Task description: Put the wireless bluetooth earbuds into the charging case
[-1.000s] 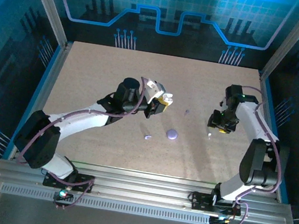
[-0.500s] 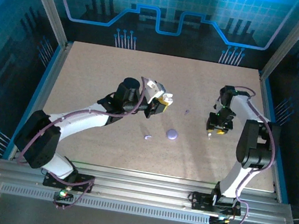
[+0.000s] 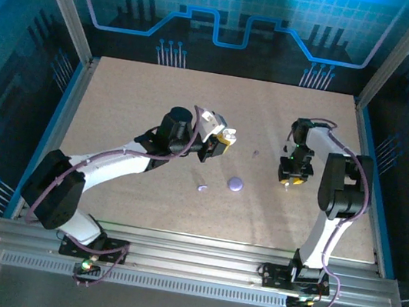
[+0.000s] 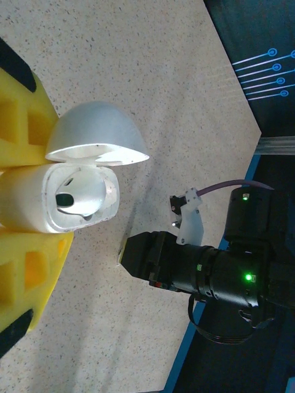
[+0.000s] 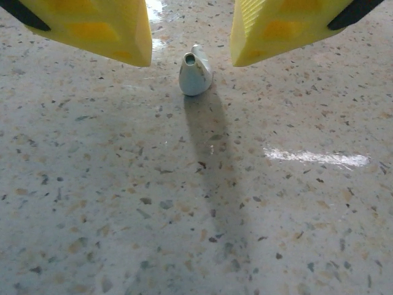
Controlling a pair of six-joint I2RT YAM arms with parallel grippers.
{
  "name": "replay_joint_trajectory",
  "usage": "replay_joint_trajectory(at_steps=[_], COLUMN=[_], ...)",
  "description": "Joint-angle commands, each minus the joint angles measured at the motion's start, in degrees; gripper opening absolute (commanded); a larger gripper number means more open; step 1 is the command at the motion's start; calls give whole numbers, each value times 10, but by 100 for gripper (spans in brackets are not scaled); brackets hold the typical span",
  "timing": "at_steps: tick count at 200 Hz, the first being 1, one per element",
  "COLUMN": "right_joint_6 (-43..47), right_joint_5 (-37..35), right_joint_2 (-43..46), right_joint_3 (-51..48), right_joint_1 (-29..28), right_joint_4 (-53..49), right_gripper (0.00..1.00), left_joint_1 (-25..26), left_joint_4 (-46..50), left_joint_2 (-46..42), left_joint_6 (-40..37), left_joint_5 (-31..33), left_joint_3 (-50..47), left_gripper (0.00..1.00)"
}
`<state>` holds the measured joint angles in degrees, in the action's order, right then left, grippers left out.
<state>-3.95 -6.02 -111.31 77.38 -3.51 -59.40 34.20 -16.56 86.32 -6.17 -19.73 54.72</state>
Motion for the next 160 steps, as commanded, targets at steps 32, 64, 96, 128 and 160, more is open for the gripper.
replay_joint_trajectory(at_steps=[32,64,96,128,160], right_joint_6=[25,29,29,31,34], right_joint_5=[-6,-9,-23,-27,-24], right_joint_2=[-24,-30,-35,-41,-46], right_joint_3=[18,22,21,21,22], right_joint_1=[-15,-19,-20,-20,-21], right_joint_4=[-16,-18,-21,-22,-24], right_gripper=[38,37,36,33,30], left_joint_1=[-1,0,0,-1,-1], left_joint_4=[5,6,6,7,8], left_joint_2=[2,2,3,2,2], left_joint_6=[-8,-9,-9,-10,-10], left_joint_5=[8,9,9,10,10], left_joint_3=[13,13,11,9,9], left_gripper=[21,21,21,21,21])
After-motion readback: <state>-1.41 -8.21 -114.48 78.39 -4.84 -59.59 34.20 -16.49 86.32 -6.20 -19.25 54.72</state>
